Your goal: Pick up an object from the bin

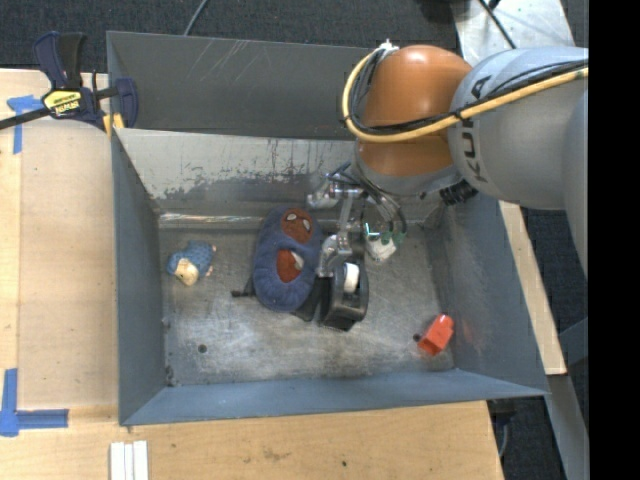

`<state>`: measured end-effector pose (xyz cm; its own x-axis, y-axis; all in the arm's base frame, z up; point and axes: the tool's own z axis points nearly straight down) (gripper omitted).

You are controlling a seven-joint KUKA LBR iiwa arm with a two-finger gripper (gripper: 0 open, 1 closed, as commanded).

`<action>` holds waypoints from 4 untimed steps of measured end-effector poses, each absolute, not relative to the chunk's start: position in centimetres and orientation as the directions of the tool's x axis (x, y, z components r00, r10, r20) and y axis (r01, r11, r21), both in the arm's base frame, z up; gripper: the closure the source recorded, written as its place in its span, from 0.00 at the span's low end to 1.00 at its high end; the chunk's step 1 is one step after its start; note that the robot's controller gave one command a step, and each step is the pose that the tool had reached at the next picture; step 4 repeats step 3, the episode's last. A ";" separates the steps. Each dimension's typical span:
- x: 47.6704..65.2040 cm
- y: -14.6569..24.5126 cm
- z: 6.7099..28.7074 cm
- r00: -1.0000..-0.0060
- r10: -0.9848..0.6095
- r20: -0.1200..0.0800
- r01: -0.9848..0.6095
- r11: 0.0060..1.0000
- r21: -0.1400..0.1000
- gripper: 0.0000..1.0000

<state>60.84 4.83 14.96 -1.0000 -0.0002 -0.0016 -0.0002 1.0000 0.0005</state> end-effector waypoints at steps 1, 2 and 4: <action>61.7 4.9 9.0 -0.987 0.160 -0.010 0.159 0.987 0.003 0.00; 62.0 4.9 9.2 -0.987 0.161 -0.020 0.161 0.987 0.006 1.00; 62.2 3.5 22.7 -0.976 0.219 -0.012 0.219 0.976 0.003 1.00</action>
Offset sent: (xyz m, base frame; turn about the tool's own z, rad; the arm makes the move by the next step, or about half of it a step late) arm 0.0050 0.0009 -0.0796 0.1648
